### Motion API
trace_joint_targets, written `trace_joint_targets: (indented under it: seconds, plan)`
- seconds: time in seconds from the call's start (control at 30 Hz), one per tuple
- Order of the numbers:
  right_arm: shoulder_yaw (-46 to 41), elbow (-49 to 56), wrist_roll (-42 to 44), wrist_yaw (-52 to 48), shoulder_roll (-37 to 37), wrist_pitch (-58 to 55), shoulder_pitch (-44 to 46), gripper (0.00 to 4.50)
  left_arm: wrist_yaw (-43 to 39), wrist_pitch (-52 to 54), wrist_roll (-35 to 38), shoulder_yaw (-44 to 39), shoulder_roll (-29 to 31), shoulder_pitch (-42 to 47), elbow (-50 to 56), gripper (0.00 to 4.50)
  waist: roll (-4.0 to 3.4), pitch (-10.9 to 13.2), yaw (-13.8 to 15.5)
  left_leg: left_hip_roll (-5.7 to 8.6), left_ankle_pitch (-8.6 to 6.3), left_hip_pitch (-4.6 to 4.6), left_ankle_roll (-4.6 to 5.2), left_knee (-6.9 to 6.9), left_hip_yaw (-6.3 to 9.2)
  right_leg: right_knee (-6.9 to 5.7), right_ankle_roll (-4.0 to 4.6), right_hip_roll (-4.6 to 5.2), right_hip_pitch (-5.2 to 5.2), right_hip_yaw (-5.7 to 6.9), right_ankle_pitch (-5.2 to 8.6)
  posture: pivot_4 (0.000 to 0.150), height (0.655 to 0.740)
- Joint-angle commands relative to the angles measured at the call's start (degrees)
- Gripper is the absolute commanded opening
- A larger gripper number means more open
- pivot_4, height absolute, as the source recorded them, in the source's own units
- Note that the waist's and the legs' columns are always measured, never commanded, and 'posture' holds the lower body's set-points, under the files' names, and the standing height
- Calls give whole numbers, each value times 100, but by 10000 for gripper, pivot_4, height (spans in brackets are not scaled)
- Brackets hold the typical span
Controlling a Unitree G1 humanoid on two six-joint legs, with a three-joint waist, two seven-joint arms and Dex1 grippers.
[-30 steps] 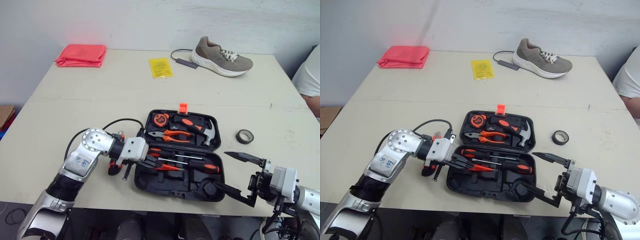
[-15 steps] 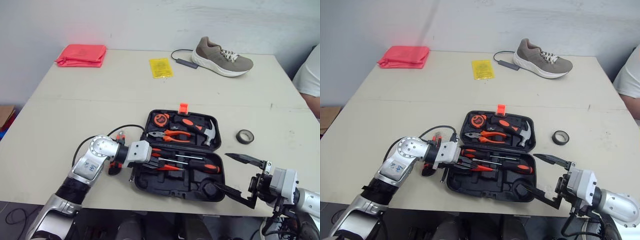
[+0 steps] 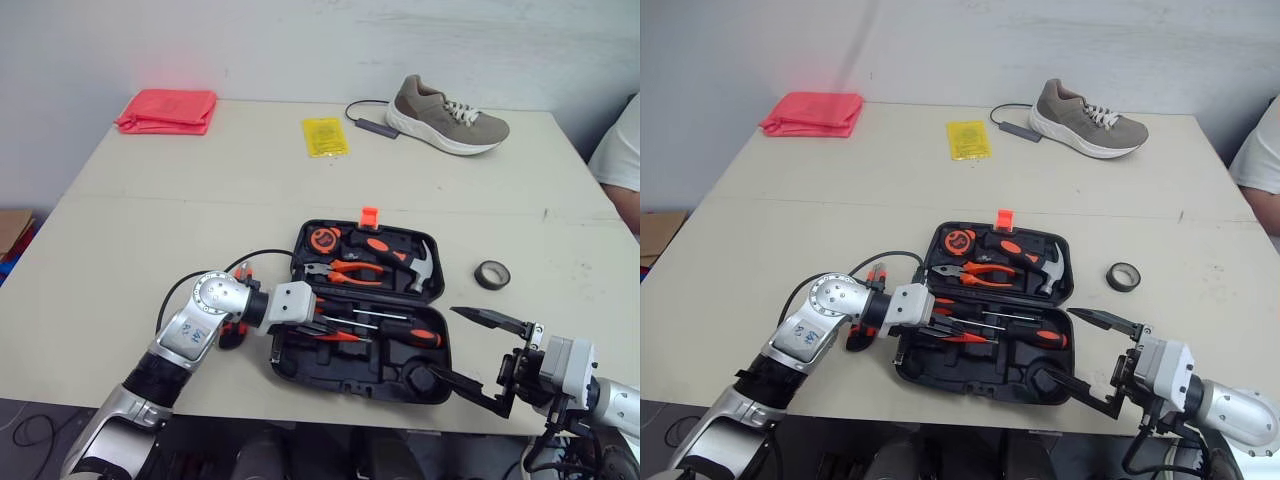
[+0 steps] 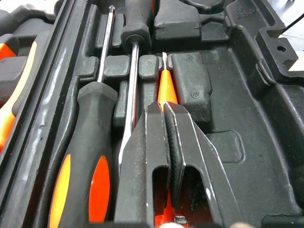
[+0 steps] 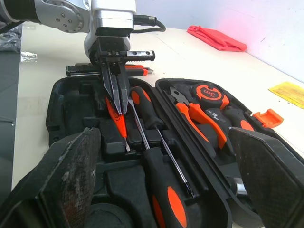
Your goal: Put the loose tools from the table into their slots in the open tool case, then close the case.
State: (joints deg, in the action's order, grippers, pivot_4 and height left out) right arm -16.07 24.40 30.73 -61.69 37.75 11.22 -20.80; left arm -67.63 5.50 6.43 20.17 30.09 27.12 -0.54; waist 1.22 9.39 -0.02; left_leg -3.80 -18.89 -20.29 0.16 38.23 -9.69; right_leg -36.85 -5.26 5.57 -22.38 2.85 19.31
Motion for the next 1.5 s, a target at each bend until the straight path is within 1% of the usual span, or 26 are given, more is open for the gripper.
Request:
trace_joint_targets:
  seconds: [0.03, 0.17, 0.3, 0.4, 0.5, 0.53, 0.6, 0.67, 0.73, 0.77, 0.83, 0.93, 1.07, 1.1, 1.13, 1.23, 1.33, 1.4, 1.5]
  plan:
    - [-165, 148, 53, 42, 8, 80, 5, 45000, -87, 13, -331, 282, 180, -160, -61, 361, 0, -1, -1, 0, 0, 0, 0, -1, 0, 0, 0, 0, 0, 0, 0, 1500, 7400]
    - [-167, 136, 47, 61, -5, 83, 3, 45000, 52, 104, -395, 225, 265, -170, -216, 361, 0, -3, -7, -1, 0, 2, 0, -3, 0, 1, 1, 0, 0, -1, 0, 1500, 7400]
    - [-155, 116, 36, 76, -18, 90, 19, 45000, 113, -45, -346, 166, 245, -164, -348, 361, -5, -11, -5, -2, 0, 8, 0, -4, 0, 1, 1, 0, 4, -1, 1, 1500, 7400]
    - [-159, 117, 52, 72, -7, 85, 16, 45000, -70, -421, 150, -120, 170, -270, -218, 361, -7, -14, -15, -2, 0, 8, 0, -5, 0, 1, 1, 2, 5, -2, 1, 1500, 7400]
    - [-276, 117, 139, 20, 45, 73, -38, 45000, -523, -603, 904, -559, 268, -422, 104, 361, -8, -13, -27, -7, 1, 7, -2, -10, -4, -1, 5, 5, -3, -3, 2, 1500, 7400]
    - [-378, 87, 178, -13, 78, 76, -74, 45000, -590, -645, 1166, -816, 328, -473, 206, 361, -8, -12, -27, -8, 1, 5, -3, -10, -4, -2, 6, 5, -4, -2, 3, 1500, 7400]
    - [-627, -4, 267, -99, 131, 88, -163, 45000, -624, -505, 1687, -1372, 495, -601, 401, 361, -9, -9, -14, -11, 2, 0, -4, -9, -3, -4, 7, 7, -9, 0, 3, 1500, 7400]
    - [-900, -158, 352, -207, 156, 117, -261, 45000, -532, -180, 2044, -1872, 726, -748, 494, 361, -6, -7, -14, -11, 2, -2, -4, -6, -2, -3, 6, 13, -8, 0, 3, 1500, 7400]
    - [-1170, -379, 389, -351, 170, 188, -382, 45000, -297, 87, 2130, -2317, 1008, -922, 487, 361, -6, -7, -14, -10, 1, 0, -2, -7, 0, 0, 6, 19, -3, 1, 3, 1500, 7400]
    - [-1276, -468, 372, -405, 170, 232, -438, 45000, -208, 206, 2160, -2510, 1140, -1018, 481, 2704, -6, -7, -14, -8, 1, 1, -1, -9, 0, 1, 6, 22, -2, 1, 3, 1500, 7400]
    - [-1620, -894, 285, -538, 181, 413, -572, 45000, -87, 234, 2159, -3191, 1509, -1401, 180, 8195, -8, -6, -15, -5, 0, 1, 0, -13, 0, 5, 6, 22, -3, 3, 3, 1500, 7400]
    - [-2159, -1858, 136, -694, 198, 880, -643, 45000, 256, 128, 2060, -4332, 1910, -2110, -468, 21331, -4, -3, -42, -7, -2, 3, -1, -20, -4, 13, 6, 25, -5, 1, 3, 1500, 7400]
    - [-2558, -3072, -13, -891, 316, 1472, -570, 45000, 553, -54, 1952, -5404, 2156, -2991, -1107, 39987, -2, 0, -113, -15, -11, 6, -3, -29, -5, 27, 8, 44, -3, 8, 4, 1500, 7400]
    - [-2640, -3378, -51, -950, 362, 1611, -560, 45000, 650, -172, 1893, -5687, 2183, -3218, -1268, 43639, -1, 0, -145, -13, -16, 7, -1, -31, -5, 28, 8, 49, -3, 9, 4, 1500, 7400]
    - [-2710, -3657, -70, -994, 414, 1705, -552, 45000, 758, -248, 1836, -5956, 2205, -3438, -1428, 44528, -1, 0, -157, -11, -21, 7, 1, -32, -5, 28, 7, 57, -3, 12, 4, 1500, 7400]
    - [-2825, -4281, -69, -1103, 537, 1958, -509, 45000, 974, -700, 1654, -6548, 2327, -3920, -2207, 44528, 1, 1, -170, -4, -25, 9, -2, -42, -5, 31, 9, 70, -5, 15, 5, 1500, 7400]
    - [-2811, -4614, -49, -1189, 610, 2118, -440, 45000, 1058, -931, 1656, -6795, 2363, -4127, -2622, 44528, 3, 0, -168, -3, -30, 15, -6, -53, -4, 34, 13, 77, -6, 18, 7, 1500, 7400]
    - [-2772, -4660, -24, -1195, 620, 2131, -361, 45000, 1071, -847, 1720, -6800, 2333, -4184, -2499, 44528, 2, 0, -156, 5, -47, 17, -11, -63, -1, 35, 13, 90, -5, 21, 7, 1500, 7400]
    - [-2639, -4464, 38, -1199, 588, 2005, -236, 45000, 1108, -635, 1889, -6681, 2204, -4111, -1967, 44528, 2, -1, -152, 10, -45, 17, -11, -69, 10, 35, 13, 99, -5, 28, 6, 1500, 7400]
